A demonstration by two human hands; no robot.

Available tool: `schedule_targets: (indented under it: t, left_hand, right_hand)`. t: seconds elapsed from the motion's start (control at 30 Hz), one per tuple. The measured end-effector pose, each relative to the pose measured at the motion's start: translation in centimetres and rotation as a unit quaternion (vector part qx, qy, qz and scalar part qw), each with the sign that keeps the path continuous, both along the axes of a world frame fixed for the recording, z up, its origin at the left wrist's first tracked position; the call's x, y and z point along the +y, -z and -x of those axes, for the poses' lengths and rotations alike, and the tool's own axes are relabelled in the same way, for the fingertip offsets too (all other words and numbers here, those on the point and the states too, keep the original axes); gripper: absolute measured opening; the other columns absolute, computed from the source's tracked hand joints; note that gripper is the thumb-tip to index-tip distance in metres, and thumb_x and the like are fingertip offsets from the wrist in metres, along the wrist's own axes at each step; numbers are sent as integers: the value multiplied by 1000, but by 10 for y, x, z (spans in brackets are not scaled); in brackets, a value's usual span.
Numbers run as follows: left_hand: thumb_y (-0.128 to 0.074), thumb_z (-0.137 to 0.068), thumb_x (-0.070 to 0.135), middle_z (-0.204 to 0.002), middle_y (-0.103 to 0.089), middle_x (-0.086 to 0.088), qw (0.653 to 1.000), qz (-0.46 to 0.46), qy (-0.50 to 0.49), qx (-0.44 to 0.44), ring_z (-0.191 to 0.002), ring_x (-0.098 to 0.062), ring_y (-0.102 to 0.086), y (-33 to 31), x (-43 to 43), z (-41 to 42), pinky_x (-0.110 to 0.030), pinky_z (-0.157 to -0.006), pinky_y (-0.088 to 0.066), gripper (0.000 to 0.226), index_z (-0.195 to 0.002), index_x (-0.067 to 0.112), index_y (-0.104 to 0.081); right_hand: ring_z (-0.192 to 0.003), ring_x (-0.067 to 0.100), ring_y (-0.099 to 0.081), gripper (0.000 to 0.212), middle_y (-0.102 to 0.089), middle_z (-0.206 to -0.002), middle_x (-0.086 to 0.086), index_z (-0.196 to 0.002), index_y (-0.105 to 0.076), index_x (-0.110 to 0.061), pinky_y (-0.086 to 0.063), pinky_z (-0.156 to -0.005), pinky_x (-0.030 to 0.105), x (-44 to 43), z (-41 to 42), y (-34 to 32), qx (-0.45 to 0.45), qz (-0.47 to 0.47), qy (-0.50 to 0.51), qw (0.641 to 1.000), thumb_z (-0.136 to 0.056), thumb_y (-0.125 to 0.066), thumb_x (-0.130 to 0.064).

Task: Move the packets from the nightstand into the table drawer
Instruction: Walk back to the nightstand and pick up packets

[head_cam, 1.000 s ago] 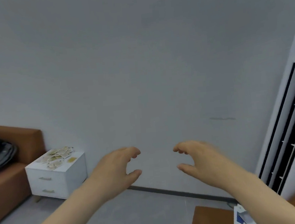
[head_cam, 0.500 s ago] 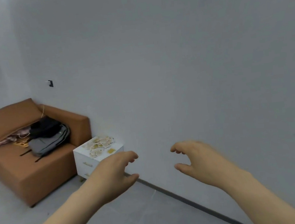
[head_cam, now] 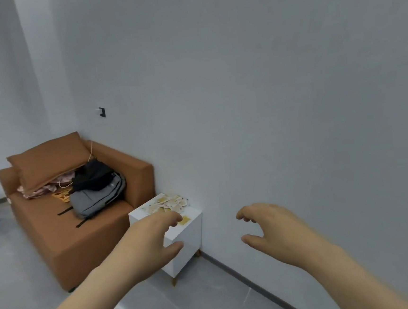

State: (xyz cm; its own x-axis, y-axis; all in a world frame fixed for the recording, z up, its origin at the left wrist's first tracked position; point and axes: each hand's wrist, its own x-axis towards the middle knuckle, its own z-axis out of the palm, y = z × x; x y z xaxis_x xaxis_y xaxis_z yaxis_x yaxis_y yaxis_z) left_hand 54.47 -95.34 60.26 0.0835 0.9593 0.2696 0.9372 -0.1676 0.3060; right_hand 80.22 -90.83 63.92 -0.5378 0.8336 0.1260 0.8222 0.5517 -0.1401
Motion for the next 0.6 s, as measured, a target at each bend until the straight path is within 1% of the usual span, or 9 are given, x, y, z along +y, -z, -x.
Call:
schedule_targets:
  t: [0.2, 0.47, 0.6]
  left_hand:
    - [-60, -85, 45, -121, -52, 26, 1000, 21, -16, 7, -109, 6, -49, 21, 84, 34, -11, -84, -37, 45, -127, 40, -46]
    - [-61, -84, 43, -119, -53, 25, 997, 44, -63, 13, -107, 5, -51, 33, 204, 71, -11, -85, -39, 47, -128, 38, -47]
    - [-62, -84, 42, -119, -55, 22, 995, 49, -89, 8, -108, 3, -52, 44, 255, 94, -14, -88, -42, 46, -128, 37, -49]
  right_hand:
    - [-116, 6, -49, 41, -52, -128, -14, -133, -43, -34, -39, -97, 20, 100, 38, 17, -4, 12, -28, 1000, -93, -51, -38]
    - [-116, 6, -49, 41, -53, -126, -13, -133, -44, -33, -39, -96, 21, 244, 73, 36, -5, 32, -56, 998, -92, -52, -38]
    - [-115, 8, -50, 41, -53, -126, -12, -132, -45, -32, -41, -96, 22, 306, 97, 48, -11, 44, -71, 996, -92, -53, -37]
